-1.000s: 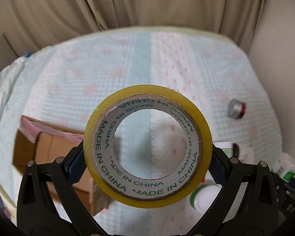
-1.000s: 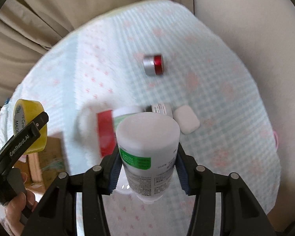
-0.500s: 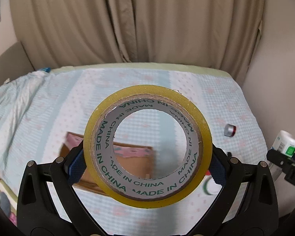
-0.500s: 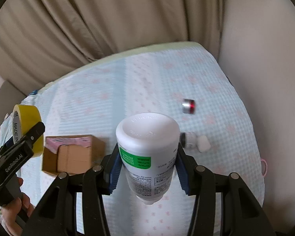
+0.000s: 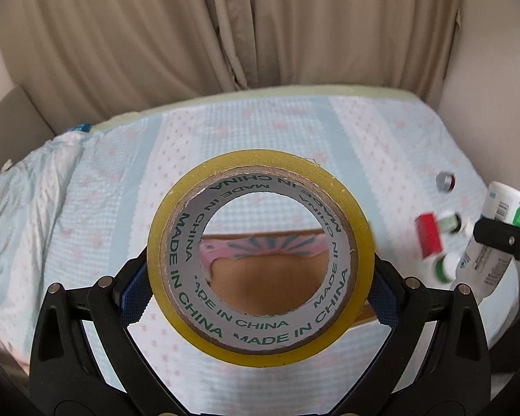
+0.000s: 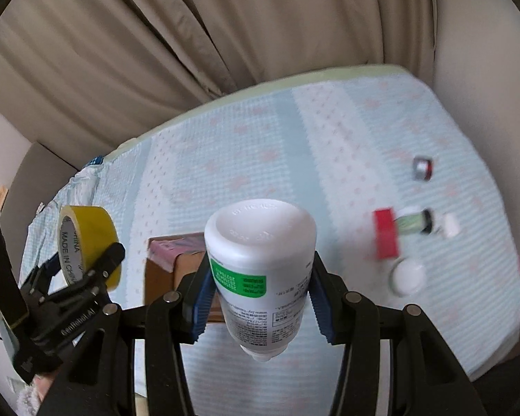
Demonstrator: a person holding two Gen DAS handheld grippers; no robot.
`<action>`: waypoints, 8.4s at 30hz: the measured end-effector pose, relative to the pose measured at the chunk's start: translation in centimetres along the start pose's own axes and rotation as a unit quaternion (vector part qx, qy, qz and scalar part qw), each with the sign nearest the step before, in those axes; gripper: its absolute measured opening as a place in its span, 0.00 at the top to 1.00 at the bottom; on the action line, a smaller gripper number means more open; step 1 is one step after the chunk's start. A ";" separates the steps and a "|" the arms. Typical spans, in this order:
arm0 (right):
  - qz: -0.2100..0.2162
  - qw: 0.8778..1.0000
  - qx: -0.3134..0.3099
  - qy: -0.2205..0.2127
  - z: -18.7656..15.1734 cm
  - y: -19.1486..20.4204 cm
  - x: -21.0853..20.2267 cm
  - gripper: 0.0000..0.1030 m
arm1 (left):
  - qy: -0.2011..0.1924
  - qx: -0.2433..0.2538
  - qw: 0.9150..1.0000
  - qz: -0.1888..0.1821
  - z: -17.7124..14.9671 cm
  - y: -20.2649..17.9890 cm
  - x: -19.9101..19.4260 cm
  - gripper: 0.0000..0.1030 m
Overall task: Organize rigid objects
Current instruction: 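Carry tape and pill bottle into the cardboard box and open both tools, then lift both tools away from the box toward the remaining objects, then grasp the red box with the left tool while the right tool grasps the Metal DX jar, then lower red box and Metal DX jar into the cardboard box and release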
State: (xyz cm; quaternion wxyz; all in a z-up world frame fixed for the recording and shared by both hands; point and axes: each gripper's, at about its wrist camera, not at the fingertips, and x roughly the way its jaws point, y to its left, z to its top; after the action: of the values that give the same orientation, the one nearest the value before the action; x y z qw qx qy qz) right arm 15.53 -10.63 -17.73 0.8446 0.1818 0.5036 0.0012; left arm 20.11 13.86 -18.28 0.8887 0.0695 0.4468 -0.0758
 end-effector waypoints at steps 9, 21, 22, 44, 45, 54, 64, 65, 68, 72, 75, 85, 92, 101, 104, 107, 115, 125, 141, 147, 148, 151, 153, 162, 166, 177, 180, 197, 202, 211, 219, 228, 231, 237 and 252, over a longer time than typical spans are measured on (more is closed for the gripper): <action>0.019 0.995 0.073 0.062 -1.7 5.5 8.4 0.55 | 0.067 0.063 0.996 -0.015 -2.7 3.9 8.8 0.03; 0.017 0.971 0.166 0.173 -4.1 3.0 23.1 0.55 | 0.147 0.168 0.975 -0.024 -7.3 0.5 21.4 0.03; 0.015 0.969 0.168 0.178 -4.3 2.7 23.6 0.55 | 0.149 0.174 0.973 -0.026 -7.4 0.3 21.8 0.03; -0.010 0.963 0.191 0.191 -5.3 0.2 24.4 0.00 | 0.172 0.186 0.967 -0.036 -8.5 1.3 21.7 0.00; -0.010 0.964 0.189 0.189 -5.3 0.5 24.0 0.00 | 0.170 0.184 0.968 -0.034 -8.4 1.5 21.4 0.00; -0.018 0.972 0.165 0.164 -5.1 3.5 20.1 0.00 | 0.150 0.148 0.977 -0.016 -6.7 3.1 15.8 0.00; -0.016 0.985 0.100 0.137 -5.6 6.6 10.7 0.00 | 0.120 0.094 0.988 -0.020 -5.8 4.8 5.8 0.00; -0.024 0.988 0.084 0.129 -5.6 6.9 9.5 0.00 | 0.114 0.092 0.989 -0.018 -5.7 4.7 4.9 0.00; -0.052 0.992 0.042 0.103 -5.7 7.4 6.0 0.00 | 0.089 0.083 0.992 -0.017 -4.8 4.1 2.1 0.00; -0.085 0.993 0.015 0.075 -5.9 6.5 1.7 0.00 | 0.055 0.061 0.996 -0.019 -3.7 3.0 -1.4 0.00; -0.116 0.992 -0.004 0.050 -5.9 5.2 -1.5 0.00 | 0.038 0.042 0.998 -0.041 -3.2 2.0 -3.8 0.00; -0.136 0.990 -0.015 -0.023 -6.5 -2.6 -9.2 0.00 | -0.006 0.036 0.998 -0.059 -2.4 -6.4 -8.4 0.00; -0.130 0.990 -0.054 -0.031 -6.2 -10.7 -11.4 0.00 | 0.006 0.030 0.998 -0.054 -1.8 -16.3 -8.2 0.00; -0.107 0.987 -0.123 -0.010 -4.5 -19.9 -11.4 0.00 | 0.047 0.008 0.997 -0.059 -2.3 -26.7 -4.2 0.00; -0.106 0.984 -0.142 0.005 -3.7 -22.3 -10.2 0.00 | 0.067 0.006 0.995 -0.067 -2.5 -28.7 -2.6 0.00; -0.104 0.983 -0.148 0.017 -3.1 -24.2 -9.0 0.00 | 0.084 0.010 0.994 -0.075 -2.4 -30.2 -0.9 0.00; -0.092 0.983 -0.154 0.042 -0.3 -27.3 -4.8 0.00 | 0.130 0.032 0.987 -0.088 -1.3 -33.3 5.0 0.00; -0.065 0.968 -0.229 0.082 5.1 -29.5 3.6 0.00 | 0.188 0.059 0.974 -0.107 -0.4 -37.0 15.3 0.01; -0.037 0.876 -0.441 0.191 3.3 -31.5 19.2 0.08 | 0.259 0.081 0.957 -0.105 -4.2 -41.2 28.8 0.13; -0.028 0.826 -0.524 0.208 1.8 -31.1 22.3 0.26 | 0.274 0.072 0.953 -0.108 -4.6 -41.3 31.1 0.36; -0.024 0.819 -0.533 0.212 1.6 -31.0 22.6 0.29 | 0.273 0.069 0.953 -0.109 -4.5 -41.2 31.1 0.38; -0.018 0.804 -0.556 0.212 1.0 -30.6 23.1 0.39 | 0.271 0.073 0.952 -0.118 -4.5 -41.4 31.3 0.45; -0.009 0.798 -0.561 0.220 0.6 -30.5 23.3 0.43 | 0.271 0.095 0.951 -0.119 -4.8 -42.0 31.2 0.57; -0.016 0.805 -0.550 0.222 0.2 -30.8 22.7 0.44 | 0.262 0.076 0.954 -0.124 -4.4 -40.4 30.3 0.60; -0.020 0.824 -0.525 0.214 0.4 -30.9 21.9 0.44 | 0.251 0.063 0.958 -0.121 -4.0 -39.6 29.1 0.62; -0.020 0.894 -0.404 0.191 1.9 -31.5 17.3 0.44 | 0.206 0.037 0.970 -0.123 -2.2 -36.2 23.9 0.62; -0.020 0.918 -0.357 0.172 3.4 -31.2 14.9 0.44 | 0.181 0.030 0.975 -0.125 -1.1 -35.2 20.7 0.62; 0.018 0.969 -0.235 0.073 6.5 -19.5 -0.1 0.44 | 0.049 -0.037 0.993 -0.098 2.9 -24.8 0.9 0.62; 0.023 0.967 -0.248 0.051 5.9 -14.5 -2.5 0.44 | 0.037 -0.049 0.995 -0.084 2.6 -20.1 -1.2 0.62; 0.038 0.973 -0.224 0.045 4.2 -5.6 -1.3 0.44 | 0.026 -0.058 0.994 -0.086 2.0 -7.9 -2.2 0.62; 0.030 0.988 -0.138 0.056 1.9 2.1 2.1 0.44 | 0.060 -0.044 0.992 -0.105 0.6 2.3 2.2 0.62; -0.012 0.994 -0.042 0.099 -1.2 7.0 8.2 0.44 | 0.126 0.000 0.986 -0.113 -1.7 7.5 9.6 0.62; -0.025 0.993 -0.026 0.117 -2.1 7.6 10.7 0.44 | 0.147 0.005 0.983 -0.109 -2.5 8.0 12.4 0.62; -0.055 0.987 -0.040 0.143 -3.6 8.3 15.1 0.44 | 0.179 0.013 0.981 -0.080 -4.3 7.6 16.9 0.62; -0.082 0.974 -0.008 0.210 -6.9 4.4 24.5 0.44 | 0.245 0.006 0.968 -0.057 -7.4 6.4 23.7 0.60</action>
State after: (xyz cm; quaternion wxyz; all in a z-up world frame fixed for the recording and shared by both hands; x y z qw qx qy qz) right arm 22.52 0.07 -40.13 0.7189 0.1293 0.6825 -0.0261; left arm 29.55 19.80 -41.35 0.7460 0.0653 0.6537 -0.1093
